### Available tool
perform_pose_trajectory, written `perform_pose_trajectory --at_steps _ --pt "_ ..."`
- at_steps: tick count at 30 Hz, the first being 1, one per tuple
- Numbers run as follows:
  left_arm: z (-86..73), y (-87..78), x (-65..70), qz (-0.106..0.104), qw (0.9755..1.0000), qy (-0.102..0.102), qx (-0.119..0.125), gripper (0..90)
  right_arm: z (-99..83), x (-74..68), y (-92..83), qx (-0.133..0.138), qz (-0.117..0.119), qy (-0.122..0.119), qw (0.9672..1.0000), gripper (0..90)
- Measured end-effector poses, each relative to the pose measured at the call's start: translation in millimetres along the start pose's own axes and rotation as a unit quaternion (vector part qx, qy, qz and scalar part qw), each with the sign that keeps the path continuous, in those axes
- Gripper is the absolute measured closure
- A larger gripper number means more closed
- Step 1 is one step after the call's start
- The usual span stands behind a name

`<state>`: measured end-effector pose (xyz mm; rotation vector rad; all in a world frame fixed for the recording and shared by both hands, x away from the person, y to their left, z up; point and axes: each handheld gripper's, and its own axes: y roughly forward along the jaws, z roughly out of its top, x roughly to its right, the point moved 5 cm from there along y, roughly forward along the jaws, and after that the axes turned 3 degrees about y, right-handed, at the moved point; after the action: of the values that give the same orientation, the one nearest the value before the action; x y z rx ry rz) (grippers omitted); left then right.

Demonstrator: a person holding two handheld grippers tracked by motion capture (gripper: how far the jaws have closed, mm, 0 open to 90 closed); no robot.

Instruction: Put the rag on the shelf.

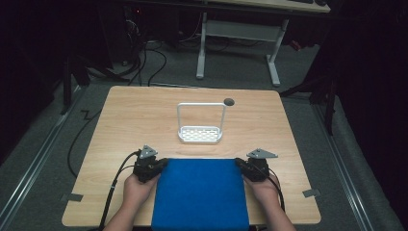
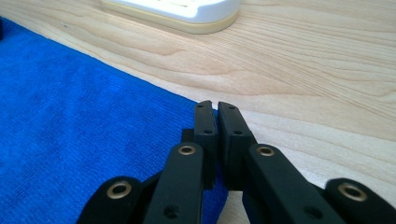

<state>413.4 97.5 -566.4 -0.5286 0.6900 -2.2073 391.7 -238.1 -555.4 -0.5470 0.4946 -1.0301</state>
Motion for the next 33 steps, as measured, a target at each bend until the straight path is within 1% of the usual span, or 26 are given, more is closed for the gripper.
perform_pose_trajectory --at_steps 5,6,9,10,11,16,19,20,21,22,23,24,25,26,27,28,29,30,31,32,33 --pt "0.7 -1.7 1.0 0.002 0.9999 0.007 0.010 87.0 0.0 0.9 0.2 0.004 0.002 0.004 1.0000 87.7" --pt "0.9 -2.4 1.2 -0.001 0.9999 0.007 0.012 87.0 0.3 0.7 -0.3 0.006 0.002 0.004 1.0000 87.7" --pt "1.7 -5.2 2.2 -0.002 0.9998 0.008 0.019 87.0 1.5 -0.4 -3.4 0.013 0.003 0.008 0.9999 87.6" --pt "2.8 -7.8 2.9 -0.003 0.9997 0.009 0.022 86.9 2.7 -0.7 -6.3 0.020 0.002 0.008 0.9998 87.6" --pt "2.8 -7.8 2.9 -0.003 0.9997 0.009 0.022 86.9 2.7 -0.7 -6.3 0.020 0.002 0.008 0.9998 87.6" --pt "9.6 -21.6 5.3 -0.007 0.9988 0.002 0.048 86.9 6.9 -3.7 -14.5 0.043 0.000 0.004 0.9991 87.7" --pt "13.0 -29.5 7.7 -0.004 0.9981 0.005 0.062 86.8 9.4 -6.5 -19.8 0.055 0.001 0.001 0.9985 87.7" --pt "14.6 -32.9 9.3 -0.003 0.9976 0.007 0.069 86.8 10.5 -7.5 -22.0 0.060 0.001 -0.001 0.9982 87.7" --pt "16.9 -37.2 11.8 -0.002 0.9969 0.009 0.078 86.9 13.3 -10.6 -27.1 0.070 0.002 -0.008 0.9975 87.6" --pt "16.9 -37.2 11.8 -0.002 0.9969 0.009 0.078 86.9 13.3 -10.6 -27.1 0.070 0.002 -0.008 0.9975 87.6" --pt "18.3 -39.5 13.0 0.000 0.9964 0.012 0.084 86.9 14.1 -11.8 -28.8 0.074 0.004 -0.010 0.9972 87.6" --pt "20.8 -43.5 15.4 0.004 0.9953 0.017 0.096 86.9 16.7 -15.0 -33.4 0.085 0.006 -0.012 0.9963 87.7" --pt "20.8 -43.5 15.4 0.004 0.9953 0.017 0.096 86.9 16.7 -15.0 -33.4 0.085 0.006 -0.012 0.9963 87.7" --pt "22.2 -46.1 16.1 0.003 0.9946 0.017 0.102 86.9 18.6 -17.9 -37.7 0.092 0.006 -0.016 0.9956 87.7" --pt "23.2 -47.6 16.5 0.000 0.9944 0.014 0.105 86.9 18.6 -17.9 -37.7 0.092 0.006 -0.016 0.9956 87.7" --pt "24.6 -49.3 17.1 -0.003 0.9938 0.011 0.110 86.9 20.5 -20.6 -41.1 0.100 0.008 -0.019 0.9948 87.7" --pt "25.9 -51.4 17.5 -0.003 0.9934 0.011 0.114 86.9 20.5 -20.6 -41.1 0.100 0.008 -0.019 0.9948 87.7" --pt "27.2 -53.5 18.2 -0.004 0.9929 0.012 0.118 86.9 22.5 -23.8 -44.5 0.110 0.010 -0.021 0.9937 87.7" --pt "28.5 -55.8 18.9 -0.004 0.9925 0.013 0.122 86.9 22.5 -23.8 -44.5 0.110 0.010 -0.021 0.9937 87.7" --pt "30.7 -60.1 19.8 -0.005 0.9916 0.012 0.129 86.9 24.6 -26.7 -47.7 0.119 0.010 -0.024 0.9926 87.7" --pt "30.7 -60.1 19.8 -0.005 0.9916 0.012 0.129 86.9 24.6 -26.7 -47.7 0.119 0.010 -0.024 0.9926 87.7"
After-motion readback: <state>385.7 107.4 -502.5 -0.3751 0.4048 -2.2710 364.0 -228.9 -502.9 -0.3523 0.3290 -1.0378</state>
